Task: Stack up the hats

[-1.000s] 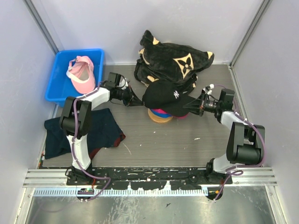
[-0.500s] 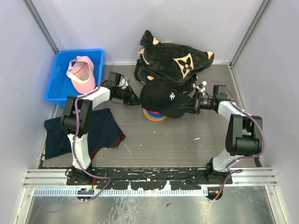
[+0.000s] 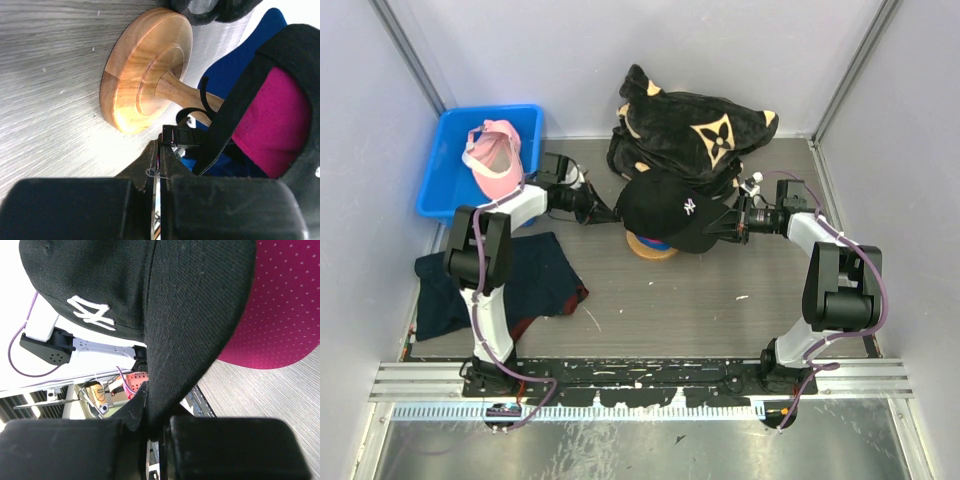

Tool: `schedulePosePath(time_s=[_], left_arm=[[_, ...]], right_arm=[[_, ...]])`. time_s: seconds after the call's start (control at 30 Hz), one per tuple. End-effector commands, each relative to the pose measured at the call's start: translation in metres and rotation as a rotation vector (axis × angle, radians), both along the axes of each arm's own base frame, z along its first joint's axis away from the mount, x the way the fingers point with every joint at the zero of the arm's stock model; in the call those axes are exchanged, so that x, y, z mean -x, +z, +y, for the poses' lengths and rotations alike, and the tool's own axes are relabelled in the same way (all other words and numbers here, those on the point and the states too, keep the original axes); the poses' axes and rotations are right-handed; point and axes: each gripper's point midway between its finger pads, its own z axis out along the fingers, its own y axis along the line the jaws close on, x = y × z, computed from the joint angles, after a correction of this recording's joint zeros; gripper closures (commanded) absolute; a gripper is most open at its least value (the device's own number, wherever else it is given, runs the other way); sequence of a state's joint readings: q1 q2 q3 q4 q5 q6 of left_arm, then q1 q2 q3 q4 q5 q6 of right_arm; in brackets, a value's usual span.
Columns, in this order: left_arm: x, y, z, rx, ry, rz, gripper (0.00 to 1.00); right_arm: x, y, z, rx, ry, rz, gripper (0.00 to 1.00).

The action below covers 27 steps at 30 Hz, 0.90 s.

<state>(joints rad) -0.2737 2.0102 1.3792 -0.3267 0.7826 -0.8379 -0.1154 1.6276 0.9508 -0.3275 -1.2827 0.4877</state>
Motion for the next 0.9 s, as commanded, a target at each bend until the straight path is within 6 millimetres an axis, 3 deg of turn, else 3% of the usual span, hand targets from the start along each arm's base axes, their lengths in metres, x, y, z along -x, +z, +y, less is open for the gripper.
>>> schedulePosePath(time_s=[0.0,0.23,0.33,0.5,0.87], left_arm=[[0.000,0.011,0.032,-0.016,0.069,-0.002,0.89],[0.001,0.051,0.037,0.107,0.106,-0.047,0.68],[-0.001,0.064,0.034,0.144,0.103,-0.064,0.65],[-0.009,0.066,0.030,0.160,0.100,-0.069,0.61],[-0.018,0.073,-0.007,0.180,0.057,-0.092,0.55]], right_arm=[[-0.013,-0.022,-0.013,0.125,-0.091,0.046,0.99],[-0.012,-0.024,-0.012,0.127,-0.087,0.060,0.99],[-0.012,-0.024,-0.012,0.130,-0.085,0.058,0.99],[-0.011,-0.022,-0.012,0.130,-0.084,0.053,0.99],[-0.010,-0.018,-0.011,0.129,-0.082,0.041,0.99]])
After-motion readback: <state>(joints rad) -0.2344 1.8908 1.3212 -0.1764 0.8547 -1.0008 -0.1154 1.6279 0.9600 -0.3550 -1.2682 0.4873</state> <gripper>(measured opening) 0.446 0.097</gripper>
